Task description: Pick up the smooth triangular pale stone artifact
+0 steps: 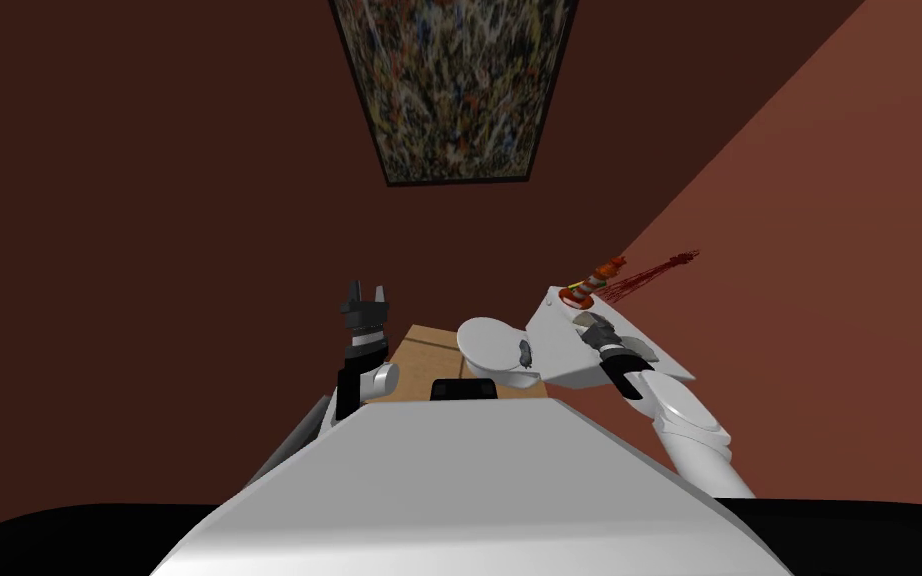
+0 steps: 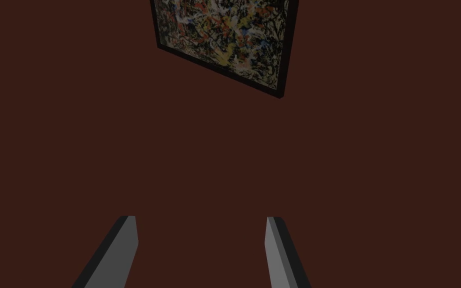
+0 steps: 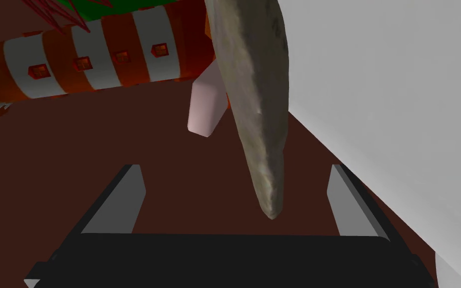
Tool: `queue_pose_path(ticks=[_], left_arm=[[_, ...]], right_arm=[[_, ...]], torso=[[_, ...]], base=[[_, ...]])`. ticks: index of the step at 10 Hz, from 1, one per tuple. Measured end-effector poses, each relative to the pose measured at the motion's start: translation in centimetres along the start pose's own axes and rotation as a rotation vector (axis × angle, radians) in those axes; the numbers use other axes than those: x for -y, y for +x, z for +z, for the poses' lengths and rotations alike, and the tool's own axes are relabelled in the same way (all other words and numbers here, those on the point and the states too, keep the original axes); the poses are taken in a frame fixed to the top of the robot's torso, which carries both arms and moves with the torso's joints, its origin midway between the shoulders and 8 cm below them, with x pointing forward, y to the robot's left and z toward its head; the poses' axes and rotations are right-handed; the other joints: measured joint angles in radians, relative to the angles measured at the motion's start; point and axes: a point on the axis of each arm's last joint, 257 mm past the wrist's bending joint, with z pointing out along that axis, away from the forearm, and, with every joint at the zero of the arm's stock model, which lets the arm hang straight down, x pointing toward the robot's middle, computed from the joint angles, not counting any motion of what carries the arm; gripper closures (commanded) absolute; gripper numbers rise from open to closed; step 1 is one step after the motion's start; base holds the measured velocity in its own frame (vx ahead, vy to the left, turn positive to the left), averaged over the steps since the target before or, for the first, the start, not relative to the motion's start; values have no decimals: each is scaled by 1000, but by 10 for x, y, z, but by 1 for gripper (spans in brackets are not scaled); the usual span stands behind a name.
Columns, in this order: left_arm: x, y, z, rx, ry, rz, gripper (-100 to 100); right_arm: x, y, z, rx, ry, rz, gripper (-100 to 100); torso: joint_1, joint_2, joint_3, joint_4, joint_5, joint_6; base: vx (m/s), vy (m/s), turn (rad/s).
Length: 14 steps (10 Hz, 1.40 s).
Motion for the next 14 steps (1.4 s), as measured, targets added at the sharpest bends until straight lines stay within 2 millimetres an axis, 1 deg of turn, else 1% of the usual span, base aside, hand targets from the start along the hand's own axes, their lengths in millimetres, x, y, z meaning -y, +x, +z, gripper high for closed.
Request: queue_pose_path(ticks=[2, 7, 8, 9, 10, 11, 12, 13, 14], left_arm=[[0, 0, 0, 0, 0, 0, 0], [0, 0, 0, 0, 0, 0, 0], [0, 0, 0, 0, 0, 0, 0], [0, 0, 0, 0, 0, 0, 0], [0, 0, 0, 0, 0, 0, 0], [0, 0, 0, 0, 0, 0, 0], [0, 0, 0, 0, 0, 0, 0], [0, 0, 0, 0, 0, 0, 0], [0, 0, 0, 0, 0, 0, 0]], right_arm=[[-1, -7, -1, 28, -6, -2, -100], [-1, -7, -1, 31, -6, -2, -100], [-1, -7, -1, 31, -6, -1, -100], [6, -17, 11, 41, 5, 17, -100], [8, -29, 20, 44, 17, 38, -100], [4, -39, 26, 48, 17, 44, -100], [7, -45, 37, 51, 23, 61, -100], [16, -56, 46, 60, 36, 71, -100], [16, -68, 53, 62, 37, 80, -100]], torso=[[-3, 2, 1, 0, -1, 0], [-3, 2, 1, 1, -1, 0], [-4, 2, 1, 1, -1, 0], [-8, 6, 3, 1, -1, -1], [-9, 7, 4, 2, -2, -1], [-8, 6, 4, 1, -2, 0], [-10, 8, 5, 2, -2, 0], [-11, 9, 5, 2, -2, 0], [-8, 6, 4, 2, -2, 0]], base=[[2, 3, -7], [-1, -1, 3], [-74, -65, 23], [-90, -84, 34], [-55, -52, 4], [-102, -95, 17], [-107, -108, 27], [-49, -51, 8], [0, 0, 0]])
